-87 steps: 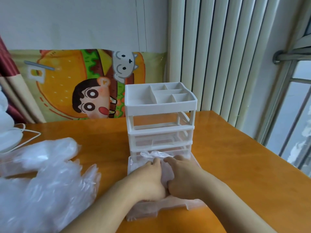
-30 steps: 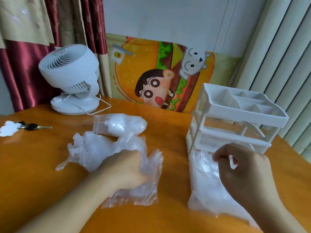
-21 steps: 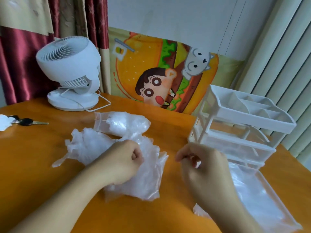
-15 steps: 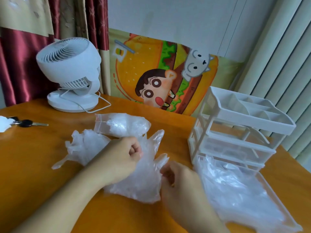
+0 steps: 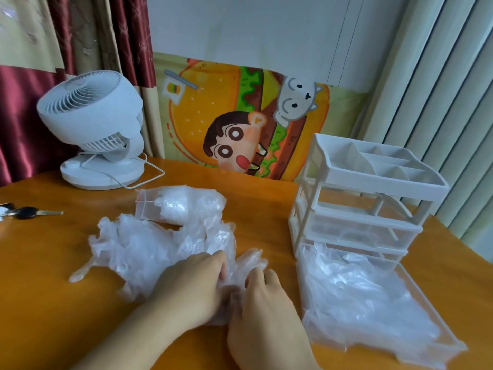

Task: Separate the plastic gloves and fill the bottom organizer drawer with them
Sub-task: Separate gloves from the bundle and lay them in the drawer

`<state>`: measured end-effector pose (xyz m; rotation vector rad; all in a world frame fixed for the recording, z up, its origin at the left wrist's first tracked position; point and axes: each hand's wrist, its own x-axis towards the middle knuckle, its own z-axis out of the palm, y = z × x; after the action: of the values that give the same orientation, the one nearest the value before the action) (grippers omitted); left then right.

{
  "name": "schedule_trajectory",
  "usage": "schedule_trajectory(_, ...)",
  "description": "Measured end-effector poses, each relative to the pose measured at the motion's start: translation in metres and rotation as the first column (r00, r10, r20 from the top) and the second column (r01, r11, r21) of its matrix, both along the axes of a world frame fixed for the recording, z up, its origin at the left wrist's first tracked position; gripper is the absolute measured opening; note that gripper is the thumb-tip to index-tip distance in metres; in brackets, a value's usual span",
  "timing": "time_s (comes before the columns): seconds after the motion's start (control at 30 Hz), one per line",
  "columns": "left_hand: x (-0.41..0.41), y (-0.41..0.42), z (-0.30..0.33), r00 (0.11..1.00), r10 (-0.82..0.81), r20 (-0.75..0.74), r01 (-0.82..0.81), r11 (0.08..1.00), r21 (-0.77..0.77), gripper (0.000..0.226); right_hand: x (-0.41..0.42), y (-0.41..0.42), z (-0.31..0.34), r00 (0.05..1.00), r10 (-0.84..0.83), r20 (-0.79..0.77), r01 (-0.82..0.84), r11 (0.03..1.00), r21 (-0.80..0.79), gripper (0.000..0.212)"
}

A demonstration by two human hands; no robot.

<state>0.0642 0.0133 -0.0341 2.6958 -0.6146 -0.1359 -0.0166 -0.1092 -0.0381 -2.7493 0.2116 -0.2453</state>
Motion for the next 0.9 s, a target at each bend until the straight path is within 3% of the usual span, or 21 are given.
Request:
schedule_trajectory(0.2, 0.002, -0.006, -0.010, 0.989, -0.041, 0.144, 0.043, 0.999, -0.011, 0.023, -0.002, -0.001, 0.002, 0.999, 0.034, 0.034, -0.035, 0.999, 0.029, 0.020)
schedule_trajectory(0.27, 0.005, -0.004, -0.012, 0.996, 0.035, 0.079, -0.019, 0.979, -0.203, 0.021, -0.004, -0.003, 0.003, 0.998, 0.005, 0.070, -0.012, 0.996, 0.091, 0.019)
schedule_trajectory(0.37, 0.015, 0.006, -0.010, 0.992, 0.130, 0.001, -0.113, 0.870, -0.481, 0.018, -0.006, -0.008, 0.002, 0.989, -0.055, 0.139, 0.017, 0.967, 0.256, 0.014)
schedule_trajectory(0.5, 0.017, 0.014, 0.005, 0.993, 0.042, -0.107, -0.108, 0.647, -0.755, 0.014, 0.000, -0.014, -0.007, 0.968, -0.143, 0.204, 0.003, 0.826, 0.564, 0.016)
schedule_trajectory(0.6, 0.006, 0.010, 0.013, 0.988, -0.080, -0.129, -0.057, 0.592, -0.804, 0.015, 0.002, -0.017, -0.004, 0.927, -0.177, 0.330, -0.136, 0.662, 0.737, 0.026)
schedule_trajectory(0.7, -0.004, 0.004, 0.017, 0.967, -0.197, -0.160, -0.015, 0.584, -0.812, 0.009, -0.001, -0.021, 0.005, 0.889, -0.126, 0.441, -0.296, 0.577, 0.761, 0.013)
schedule_trajectory(0.77, -0.010, 0.005, 0.018, 0.913, -0.344, -0.217, -0.001, 0.532, -0.847, 0.013, -0.002, -0.024, 0.008, 0.895, -0.061, 0.442, -0.336, 0.559, 0.758, 0.018)
schedule_trajectory(0.83, -0.014, -0.002, 0.022, 0.875, -0.391, -0.286, -0.068, 0.485, -0.872, 0.020, -0.004, -0.024, 0.006, 0.904, -0.038, 0.426, -0.320, 0.600, 0.733, 0.026)
schedule_trajectory(0.9, -0.009, -0.006, 0.017, 0.881, -0.311, -0.356, -0.219, 0.399, -0.890, 0.021, -0.005, -0.024, 0.006, 0.900, -0.021, 0.436, -0.313, 0.665, 0.678, 0.029)
